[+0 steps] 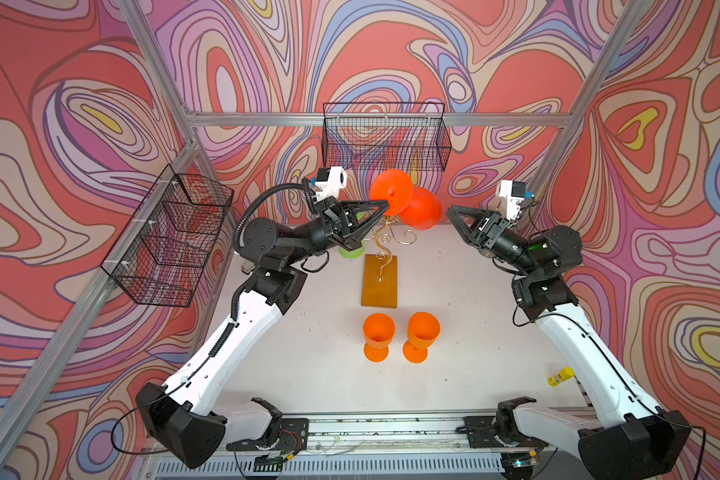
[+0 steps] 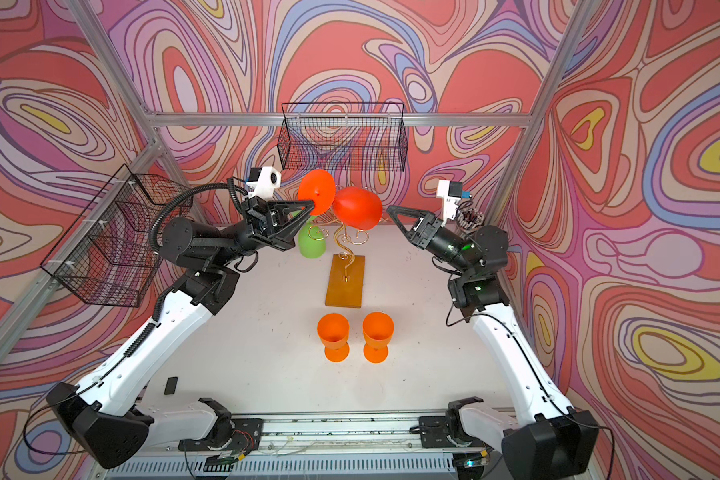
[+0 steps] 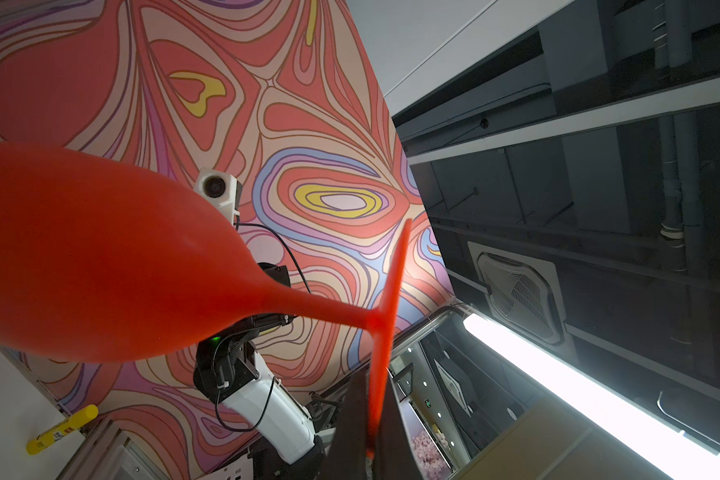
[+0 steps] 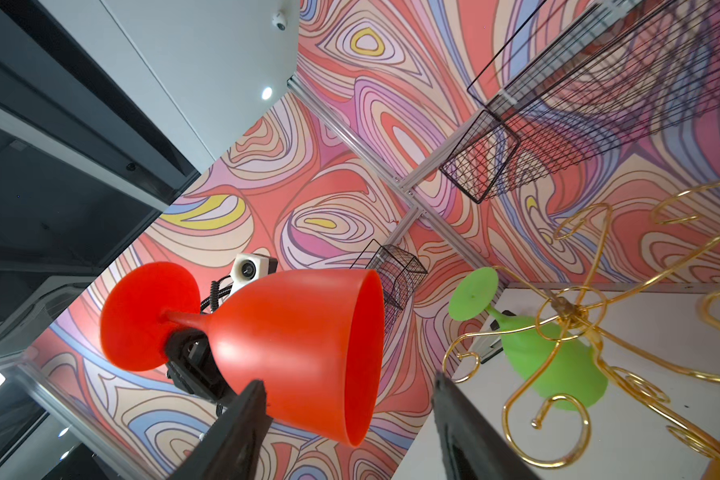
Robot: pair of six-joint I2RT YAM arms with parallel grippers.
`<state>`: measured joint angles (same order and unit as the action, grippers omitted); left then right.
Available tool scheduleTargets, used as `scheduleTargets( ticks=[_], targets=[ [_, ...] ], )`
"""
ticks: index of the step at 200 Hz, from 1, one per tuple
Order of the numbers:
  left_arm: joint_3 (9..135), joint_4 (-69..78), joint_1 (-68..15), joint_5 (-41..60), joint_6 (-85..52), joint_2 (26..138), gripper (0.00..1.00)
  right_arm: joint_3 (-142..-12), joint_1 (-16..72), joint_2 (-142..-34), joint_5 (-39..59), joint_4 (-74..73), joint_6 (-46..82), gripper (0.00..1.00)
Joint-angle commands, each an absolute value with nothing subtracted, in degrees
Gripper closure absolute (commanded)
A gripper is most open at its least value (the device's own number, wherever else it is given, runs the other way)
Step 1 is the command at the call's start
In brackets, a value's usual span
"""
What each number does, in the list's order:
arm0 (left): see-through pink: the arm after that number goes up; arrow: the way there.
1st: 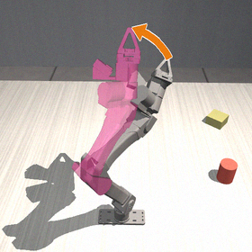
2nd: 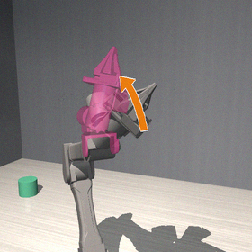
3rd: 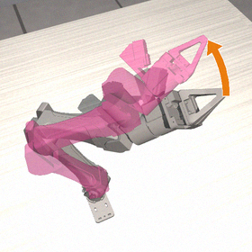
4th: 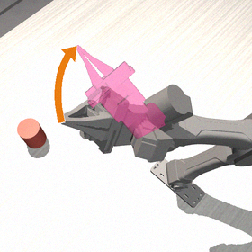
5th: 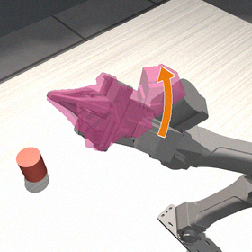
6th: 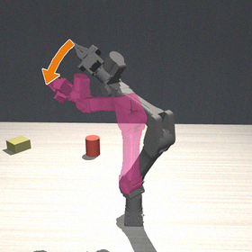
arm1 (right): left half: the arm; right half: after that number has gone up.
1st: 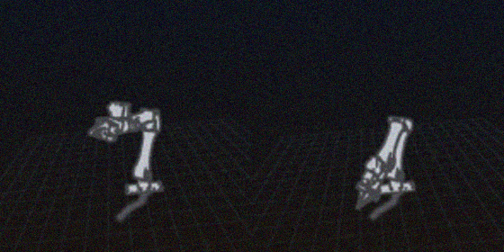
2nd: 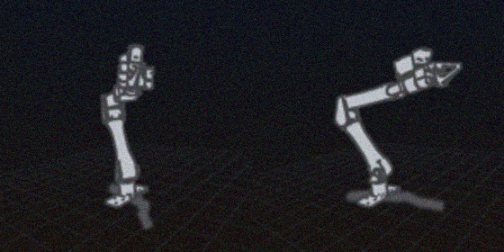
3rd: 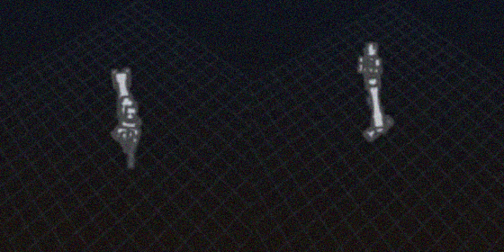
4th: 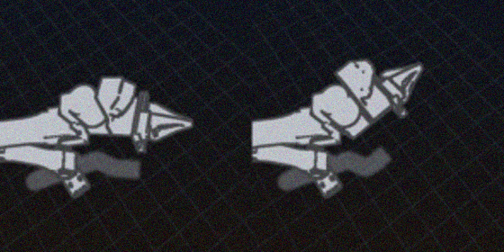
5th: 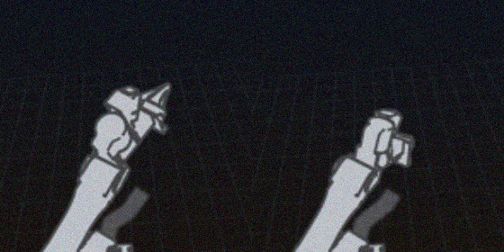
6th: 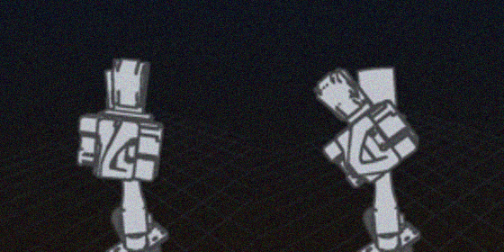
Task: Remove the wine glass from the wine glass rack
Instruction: 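Raise the red glass toward the right gripper while the right gripper reaches to its bowl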
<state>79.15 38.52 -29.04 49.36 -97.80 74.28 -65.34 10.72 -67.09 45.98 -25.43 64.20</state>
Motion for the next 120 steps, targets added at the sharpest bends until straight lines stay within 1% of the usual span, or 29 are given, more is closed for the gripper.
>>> scheduleTargets(
  ticks=[1,19,54,94,120],
  targets=[
    [80.95,45.89,-29.56,49.67,-99.93,74.61,1.00,-67.11,12.66,-68.37,47.37,-29.97,64.81,0.33],
    [81.10,46.64,-29.83,49.56,-100.02,74.71,1.00,-67.52,13.94,-69.85,47.47,-31.08,65.08,0.33],
    [80.65,46.80,-30.07,49.65,-100.01,74.79,1.00,-66.89,14.86,-71.66,47.98,-37.94,68.53,0.33],
    [79.28,49.13,-30.08,49.22,-101.34,75.32,1.00,-66.14,15.12,-71.65,49.06,-43.47,69.93,0.34],
    [79.54,49.31,-30.10,49.25,-101.41,75.78,1.00,-65.59,15.12,-71.27,49.61,-44.86,70.22,0.39]
  ],
)
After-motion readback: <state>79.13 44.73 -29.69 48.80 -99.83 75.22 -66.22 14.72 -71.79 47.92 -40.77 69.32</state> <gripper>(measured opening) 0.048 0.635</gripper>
